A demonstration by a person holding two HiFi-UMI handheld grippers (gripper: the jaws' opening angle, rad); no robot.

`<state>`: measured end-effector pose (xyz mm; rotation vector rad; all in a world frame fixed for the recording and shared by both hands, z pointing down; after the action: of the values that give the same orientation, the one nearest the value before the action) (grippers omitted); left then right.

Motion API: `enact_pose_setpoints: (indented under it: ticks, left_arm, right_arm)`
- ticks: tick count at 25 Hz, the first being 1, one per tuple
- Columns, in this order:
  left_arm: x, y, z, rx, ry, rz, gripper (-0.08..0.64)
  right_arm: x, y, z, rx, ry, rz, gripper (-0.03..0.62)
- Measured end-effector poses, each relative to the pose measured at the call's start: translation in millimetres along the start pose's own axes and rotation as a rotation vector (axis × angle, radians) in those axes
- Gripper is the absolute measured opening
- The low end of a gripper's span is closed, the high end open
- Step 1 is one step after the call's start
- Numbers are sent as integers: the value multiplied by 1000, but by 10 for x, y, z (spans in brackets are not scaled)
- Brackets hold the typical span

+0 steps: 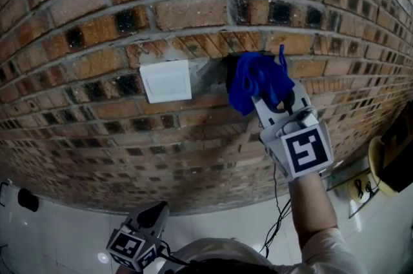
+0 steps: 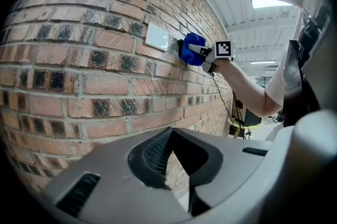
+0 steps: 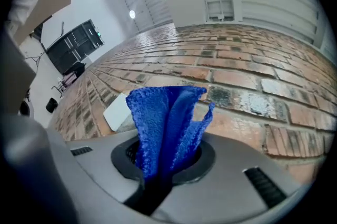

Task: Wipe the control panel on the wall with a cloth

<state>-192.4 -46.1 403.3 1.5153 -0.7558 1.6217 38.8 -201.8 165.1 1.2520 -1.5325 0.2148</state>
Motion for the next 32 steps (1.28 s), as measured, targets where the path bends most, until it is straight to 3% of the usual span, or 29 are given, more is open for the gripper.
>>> enact_pose_setpoints:
  ticks: [8, 14, 20, 25, 32]
  left_arm:
    - [-24, -67, 103, 34, 13, 11, 2]
    - [-34, -102, 148, 51, 13, 20, 0]
    - [-15, -90, 131, 45, 13, 15, 2]
    - [-5, -80, 93, 29, 6, 20, 1]
    - [41, -12, 19, -6, 12, 1, 1]
  right_arm:
    - [297, -730, -420, 160, 63, -46, 89]
    - [371, -790, -453, 167, 78, -42, 91]
    - [-84, -273, -310, 44, -19, -54, 91]
    - [-97, 221, 68, -84, -23, -21, 91]
    - [-49, 166, 114, -61, -31, 17, 91]
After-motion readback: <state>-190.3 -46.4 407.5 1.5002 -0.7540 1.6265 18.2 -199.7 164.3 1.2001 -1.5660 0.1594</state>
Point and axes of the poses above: the fingertips, and each gripper's own axes: z forward along the fingers, y to its left, x out of its underside, the point moved 5 cm from there along -z, backward along the fingers, and after that the axes turned 7 degrees about -y, right-handed, at the moved point
